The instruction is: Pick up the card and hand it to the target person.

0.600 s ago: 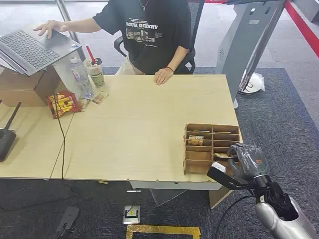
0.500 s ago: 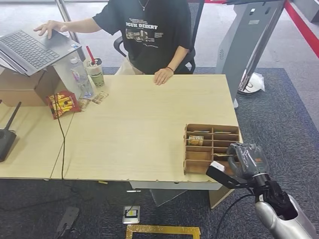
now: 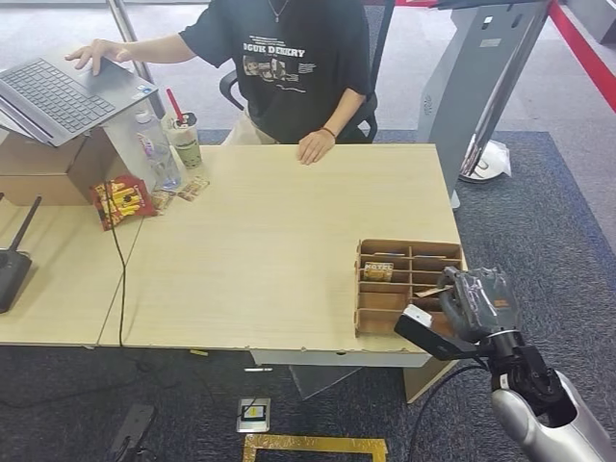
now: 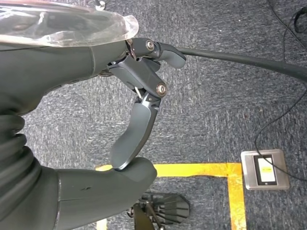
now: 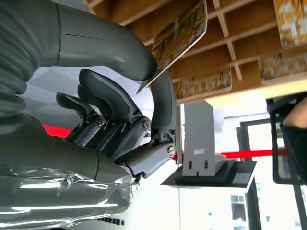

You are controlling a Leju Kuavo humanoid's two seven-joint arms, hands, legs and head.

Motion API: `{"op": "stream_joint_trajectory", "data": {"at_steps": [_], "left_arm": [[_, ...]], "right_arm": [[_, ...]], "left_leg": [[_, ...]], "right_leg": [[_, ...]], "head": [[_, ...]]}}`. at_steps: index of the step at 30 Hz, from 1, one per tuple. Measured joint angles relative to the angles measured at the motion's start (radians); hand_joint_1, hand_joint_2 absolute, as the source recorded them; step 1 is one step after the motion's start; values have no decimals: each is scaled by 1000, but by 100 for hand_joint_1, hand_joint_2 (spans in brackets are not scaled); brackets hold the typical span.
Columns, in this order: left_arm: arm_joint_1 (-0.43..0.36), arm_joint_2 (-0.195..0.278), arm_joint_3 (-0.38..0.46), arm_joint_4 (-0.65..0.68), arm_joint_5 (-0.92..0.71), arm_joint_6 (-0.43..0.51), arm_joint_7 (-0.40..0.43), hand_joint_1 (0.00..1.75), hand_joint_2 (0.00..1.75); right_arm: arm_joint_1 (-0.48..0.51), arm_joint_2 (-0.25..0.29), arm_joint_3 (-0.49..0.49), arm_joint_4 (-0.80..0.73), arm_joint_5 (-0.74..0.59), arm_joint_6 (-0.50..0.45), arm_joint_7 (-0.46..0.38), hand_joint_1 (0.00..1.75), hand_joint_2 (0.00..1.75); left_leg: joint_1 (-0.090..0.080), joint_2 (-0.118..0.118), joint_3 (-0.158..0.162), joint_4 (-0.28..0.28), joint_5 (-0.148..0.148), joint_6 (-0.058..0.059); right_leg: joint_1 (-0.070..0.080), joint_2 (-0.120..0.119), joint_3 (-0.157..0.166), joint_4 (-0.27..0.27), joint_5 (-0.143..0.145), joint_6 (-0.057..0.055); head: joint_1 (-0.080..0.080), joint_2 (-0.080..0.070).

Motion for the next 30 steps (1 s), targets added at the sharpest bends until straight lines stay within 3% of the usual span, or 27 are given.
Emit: {"op": "stream_joint_trajectory", "data": {"at_steps": [15,20,30], "left_arm": [[2,-6,0,0,-9,4,-3,0,175],[-14,-15,-4,0,-29,2,6,0,175],[-47,-30,-29,0,-67,-13,29,0,175]], "right_arm": [[2,-28,-258,-133,-204,-118,-24,175,175],[-74,16,-281,-90,-180,-207,-26,175,175],[-360,157,-228,196,-59,-266,-14,175,175]], "left_leg": [[0,0,0,0,0,0],[0,0,0,0,1,0],[0,-1,-2,0,3,0]], "right_leg": [[0,0,0,0,0,0],[0,0,0,1,1,-1],[0,-1,-1,3,1,-1]], "head": [[0,0],[0,0],[0,0]]}}
